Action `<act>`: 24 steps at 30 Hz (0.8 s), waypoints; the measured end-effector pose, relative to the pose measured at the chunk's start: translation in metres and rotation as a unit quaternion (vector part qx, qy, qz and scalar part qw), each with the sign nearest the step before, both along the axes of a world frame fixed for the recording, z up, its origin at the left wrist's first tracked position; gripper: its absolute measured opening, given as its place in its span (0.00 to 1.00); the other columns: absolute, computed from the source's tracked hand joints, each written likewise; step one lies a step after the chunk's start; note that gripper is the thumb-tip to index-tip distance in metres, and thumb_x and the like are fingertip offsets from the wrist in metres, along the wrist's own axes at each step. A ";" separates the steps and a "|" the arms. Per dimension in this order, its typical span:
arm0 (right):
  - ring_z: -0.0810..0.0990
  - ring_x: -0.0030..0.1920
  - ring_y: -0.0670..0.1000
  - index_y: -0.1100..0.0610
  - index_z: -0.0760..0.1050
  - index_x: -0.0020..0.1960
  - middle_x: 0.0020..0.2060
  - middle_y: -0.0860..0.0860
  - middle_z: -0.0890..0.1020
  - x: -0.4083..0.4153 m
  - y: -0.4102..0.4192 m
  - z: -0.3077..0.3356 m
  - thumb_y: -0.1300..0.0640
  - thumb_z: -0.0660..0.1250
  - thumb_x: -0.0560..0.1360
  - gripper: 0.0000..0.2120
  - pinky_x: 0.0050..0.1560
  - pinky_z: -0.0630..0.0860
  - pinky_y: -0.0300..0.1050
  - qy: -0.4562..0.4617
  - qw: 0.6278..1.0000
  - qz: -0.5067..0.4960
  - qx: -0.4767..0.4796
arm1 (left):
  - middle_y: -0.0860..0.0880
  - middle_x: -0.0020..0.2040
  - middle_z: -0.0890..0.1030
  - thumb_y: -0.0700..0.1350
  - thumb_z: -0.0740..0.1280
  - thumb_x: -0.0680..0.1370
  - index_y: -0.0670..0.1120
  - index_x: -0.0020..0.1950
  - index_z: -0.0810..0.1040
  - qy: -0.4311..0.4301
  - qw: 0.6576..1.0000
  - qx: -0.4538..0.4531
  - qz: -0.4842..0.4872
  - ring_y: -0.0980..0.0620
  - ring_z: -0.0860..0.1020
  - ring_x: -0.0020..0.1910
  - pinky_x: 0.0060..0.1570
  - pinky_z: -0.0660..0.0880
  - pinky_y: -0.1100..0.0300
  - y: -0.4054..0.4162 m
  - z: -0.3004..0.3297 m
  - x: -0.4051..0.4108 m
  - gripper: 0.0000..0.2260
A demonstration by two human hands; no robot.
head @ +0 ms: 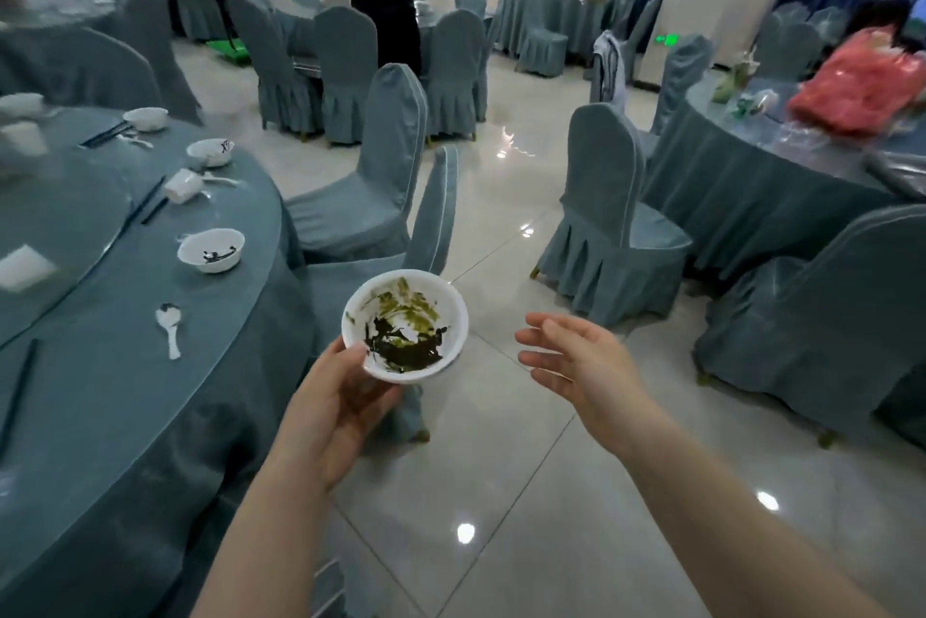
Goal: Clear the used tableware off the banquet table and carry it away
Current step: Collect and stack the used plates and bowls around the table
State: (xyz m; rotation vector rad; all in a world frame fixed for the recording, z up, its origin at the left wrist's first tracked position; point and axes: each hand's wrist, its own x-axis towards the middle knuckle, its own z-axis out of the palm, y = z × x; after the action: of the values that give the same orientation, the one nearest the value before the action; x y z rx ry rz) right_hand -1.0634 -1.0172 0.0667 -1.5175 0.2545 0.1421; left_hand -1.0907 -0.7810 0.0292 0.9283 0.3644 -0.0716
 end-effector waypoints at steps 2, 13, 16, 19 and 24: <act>0.84 0.43 0.49 0.53 0.80 0.53 0.44 0.49 0.86 0.032 0.010 0.003 0.58 0.62 0.80 0.08 0.43 0.79 0.41 -0.009 1.000 0.027 -0.006 | 0.46 0.44 0.86 0.43 0.64 0.78 0.48 0.53 0.81 0.009 0.999 -0.011 0.030 0.50 0.85 0.41 0.34 0.80 0.58 0.008 0.004 0.024 0.07; 0.83 0.39 0.50 0.55 0.79 0.51 0.39 0.50 0.86 0.228 0.046 0.010 0.61 0.62 0.79 0.07 0.44 0.79 0.43 -0.010 0.981 0.195 -0.007 | 0.46 0.47 0.84 0.45 0.64 0.78 0.48 0.54 0.79 0.035 0.967 -0.028 0.250 0.49 0.82 0.44 0.41 0.82 0.55 0.036 0.004 0.128 0.07; 0.83 0.37 0.49 0.56 0.79 0.50 0.39 0.50 0.86 0.273 0.071 -0.006 0.62 0.63 0.78 0.07 0.42 0.77 0.42 0.015 0.962 0.271 0.005 | 0.46 0.48 0.83 0.46 0.64 0.78 0.49 0.53 0.80 0.044 0.948 -0.034 0.313 0.48 0.81 0.47 0.39 0.82 0.57 0.038 0.000 0.140 0.07; 0.83 0.39 0.51 0.55 0.79 0.49 0.38 0.50 0.85 0.305 0.111 -0.023 0.61 0.63 0.78 0.07 0.42 0.77 0.43 0.045 0.941 0.334 -0.002 | 0.46 0.51 0.81 0.47 0.64 0.78 0.50 0.54 0.79 0.051 0.928 -0.039 0.366 0.48 0.80 0.49 0.42 0.81 0.55 0.051 -0.001 0.146 0.07; 0.81 0.37 0.51 0.56 0.79 0.51 0.40 0.51 0.85 0.337 0.191 -0.047 0.61 0.64 0.78 0.05 0.40 0.76 0.42 0.084 0.910 0.404 -0.039 | 0.46 0.48 0.80 0.46 0.65 0.78 0.49 0.53 0.78 0.031 0.900 -0.026 0.434 0.48 0.79 0.48 0.42 0.80 0.55 0.099 0.012 0.164 0.06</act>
State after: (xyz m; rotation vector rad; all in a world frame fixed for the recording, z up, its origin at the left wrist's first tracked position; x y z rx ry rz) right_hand -0.7266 -0.8259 0.0201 -1.6138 -0.2551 0.9345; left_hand -0.9271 -0.6821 0.0408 0.6422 0.8053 0.7093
